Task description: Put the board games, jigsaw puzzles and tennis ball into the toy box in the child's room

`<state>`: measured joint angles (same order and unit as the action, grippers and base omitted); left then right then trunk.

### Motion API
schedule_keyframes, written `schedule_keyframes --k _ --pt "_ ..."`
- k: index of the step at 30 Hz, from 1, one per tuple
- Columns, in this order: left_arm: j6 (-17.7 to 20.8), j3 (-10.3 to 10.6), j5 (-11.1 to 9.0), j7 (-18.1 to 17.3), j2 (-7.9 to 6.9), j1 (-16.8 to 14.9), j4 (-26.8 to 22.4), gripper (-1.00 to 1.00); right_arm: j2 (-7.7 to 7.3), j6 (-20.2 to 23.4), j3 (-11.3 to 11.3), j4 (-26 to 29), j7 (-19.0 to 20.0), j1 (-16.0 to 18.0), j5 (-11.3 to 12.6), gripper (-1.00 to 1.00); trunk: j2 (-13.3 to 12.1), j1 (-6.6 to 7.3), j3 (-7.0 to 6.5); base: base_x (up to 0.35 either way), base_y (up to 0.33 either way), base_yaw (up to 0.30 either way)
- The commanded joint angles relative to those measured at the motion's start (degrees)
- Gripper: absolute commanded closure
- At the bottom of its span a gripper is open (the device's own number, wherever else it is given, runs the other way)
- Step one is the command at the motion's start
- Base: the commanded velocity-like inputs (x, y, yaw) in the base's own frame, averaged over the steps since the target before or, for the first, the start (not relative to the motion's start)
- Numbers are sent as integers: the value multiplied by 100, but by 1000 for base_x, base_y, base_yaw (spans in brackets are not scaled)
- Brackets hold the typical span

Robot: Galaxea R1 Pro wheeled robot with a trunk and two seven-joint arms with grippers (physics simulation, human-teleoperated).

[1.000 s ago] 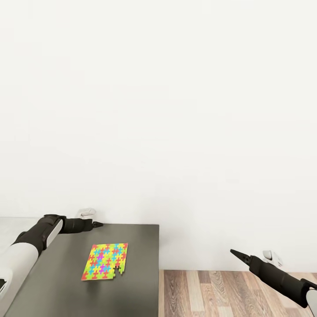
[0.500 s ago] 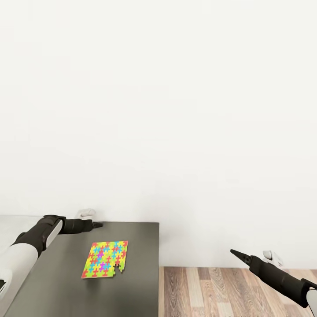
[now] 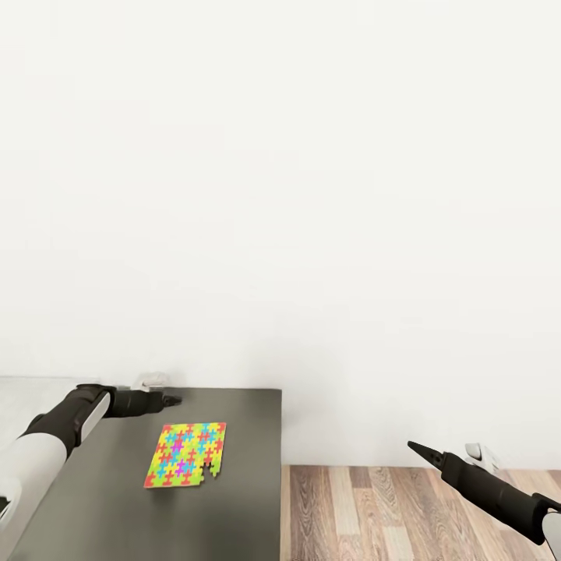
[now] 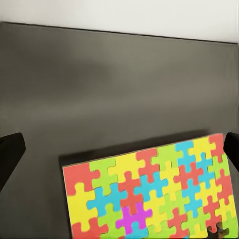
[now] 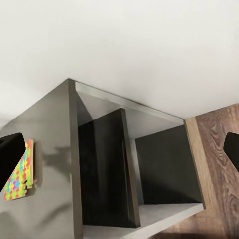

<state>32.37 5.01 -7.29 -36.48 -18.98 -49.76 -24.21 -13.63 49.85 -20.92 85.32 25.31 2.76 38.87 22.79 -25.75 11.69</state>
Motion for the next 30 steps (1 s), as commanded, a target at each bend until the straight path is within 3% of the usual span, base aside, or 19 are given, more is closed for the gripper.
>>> schedule_keyframes --k 1,11,21,30 --pt "-3 39 -62 -10 -16 -3 53 -100 1 33 -9 3 27 7 -15 -100 12 -3 21 0 0 0" --pt "-327 33 -69 -125 -55 14 385 -100 1 27 -9 3 27 6 -20 -100 12 -3 115 0 0 0" --pt "-692 34 -62 -889 -122 25 733 -100 1 29 -9 3 27 7 -20 -100 12 -3 209 0 0 0" --pt "-754 34 -62 -951 -170 27 791 -100 1 25 -9 -4 27 6 -21 -100 12 -3 294 0 0 0"
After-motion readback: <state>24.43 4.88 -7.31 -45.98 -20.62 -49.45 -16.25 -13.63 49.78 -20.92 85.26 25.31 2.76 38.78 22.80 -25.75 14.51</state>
